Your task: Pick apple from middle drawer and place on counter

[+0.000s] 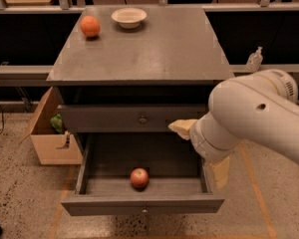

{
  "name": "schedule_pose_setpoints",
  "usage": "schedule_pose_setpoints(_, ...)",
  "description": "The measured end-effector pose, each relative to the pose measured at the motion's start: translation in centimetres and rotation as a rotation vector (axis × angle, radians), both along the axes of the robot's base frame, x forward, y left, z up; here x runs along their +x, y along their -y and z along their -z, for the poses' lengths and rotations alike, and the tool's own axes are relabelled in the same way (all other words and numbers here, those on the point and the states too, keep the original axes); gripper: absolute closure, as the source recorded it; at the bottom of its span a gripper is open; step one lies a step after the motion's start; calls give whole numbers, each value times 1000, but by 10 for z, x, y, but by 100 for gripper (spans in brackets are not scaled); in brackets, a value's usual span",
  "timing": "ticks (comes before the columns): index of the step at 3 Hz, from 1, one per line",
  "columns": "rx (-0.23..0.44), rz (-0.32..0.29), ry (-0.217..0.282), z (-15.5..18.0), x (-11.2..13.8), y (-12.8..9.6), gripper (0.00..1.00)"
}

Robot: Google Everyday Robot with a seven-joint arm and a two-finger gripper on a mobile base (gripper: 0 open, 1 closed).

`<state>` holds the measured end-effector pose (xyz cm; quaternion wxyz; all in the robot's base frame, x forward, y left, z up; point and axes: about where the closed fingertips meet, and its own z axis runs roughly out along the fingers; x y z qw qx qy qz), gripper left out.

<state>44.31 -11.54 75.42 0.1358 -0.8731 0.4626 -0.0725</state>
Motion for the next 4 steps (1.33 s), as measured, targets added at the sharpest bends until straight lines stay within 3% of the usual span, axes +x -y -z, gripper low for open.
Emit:
schedule_pose_setpoints(1, 1, -86, 65, 0, 9, -10, 0)
schedule_pose_setpoints(2, -28, -102, 74, 3, 9, -14, 0)
schedule_pose_setpoints(3, -51, -226, 93, 44, 32, -30, 0)
schedule_pose_setpoints(4, -19, -355, 93, 92, 65, -58, 0)
